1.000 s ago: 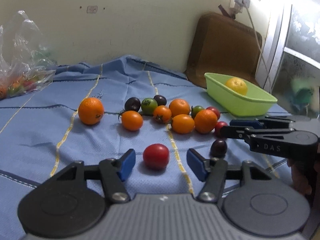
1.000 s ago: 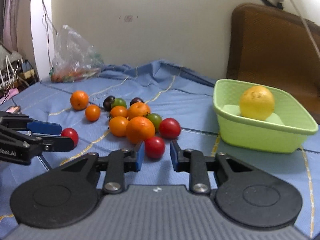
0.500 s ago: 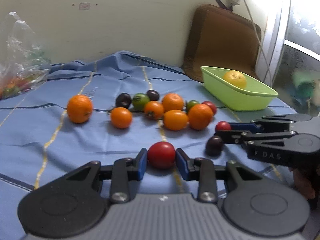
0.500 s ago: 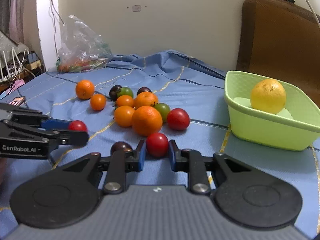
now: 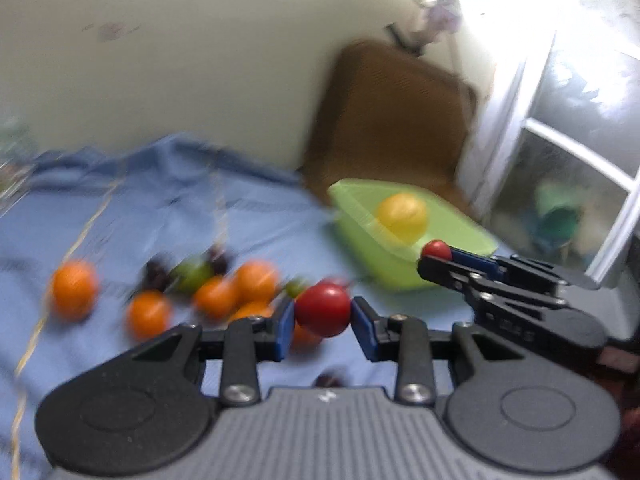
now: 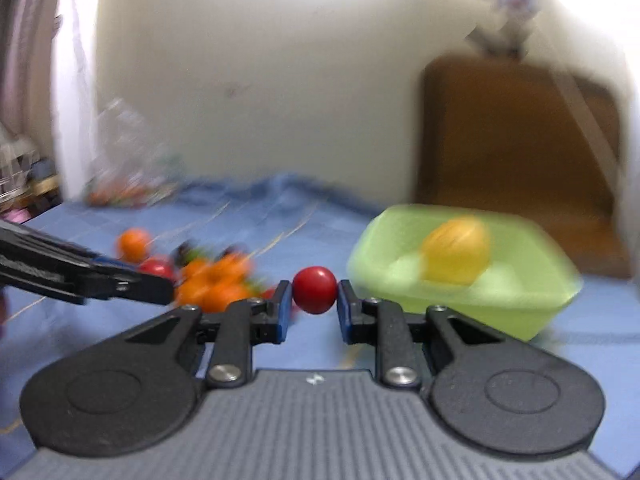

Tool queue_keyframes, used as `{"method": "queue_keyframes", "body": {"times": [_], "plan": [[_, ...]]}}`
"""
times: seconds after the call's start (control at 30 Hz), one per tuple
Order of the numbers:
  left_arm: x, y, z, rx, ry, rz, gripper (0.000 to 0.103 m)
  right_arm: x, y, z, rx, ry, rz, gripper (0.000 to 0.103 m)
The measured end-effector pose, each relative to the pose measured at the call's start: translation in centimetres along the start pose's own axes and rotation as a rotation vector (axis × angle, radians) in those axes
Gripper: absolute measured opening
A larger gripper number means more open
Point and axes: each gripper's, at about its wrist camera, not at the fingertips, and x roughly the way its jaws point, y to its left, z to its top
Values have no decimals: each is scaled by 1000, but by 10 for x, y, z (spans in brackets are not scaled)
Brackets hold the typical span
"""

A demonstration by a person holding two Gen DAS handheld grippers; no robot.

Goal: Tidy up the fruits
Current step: 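Lower both red tomatoes into the green basket and open both grippers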

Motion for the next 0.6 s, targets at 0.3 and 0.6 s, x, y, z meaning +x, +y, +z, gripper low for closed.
{"method": "queue_keyframes", "body": {"times": [0.3, 0.6], "plan": [[102, -69, 53, 109, 45, -89, 31, 8, -73, -5, 170, -53, -281, 27], [145, -75, 49, 111, 112, -23, 38, 8, -74, -5, 145, -57, -338, 44]]}}
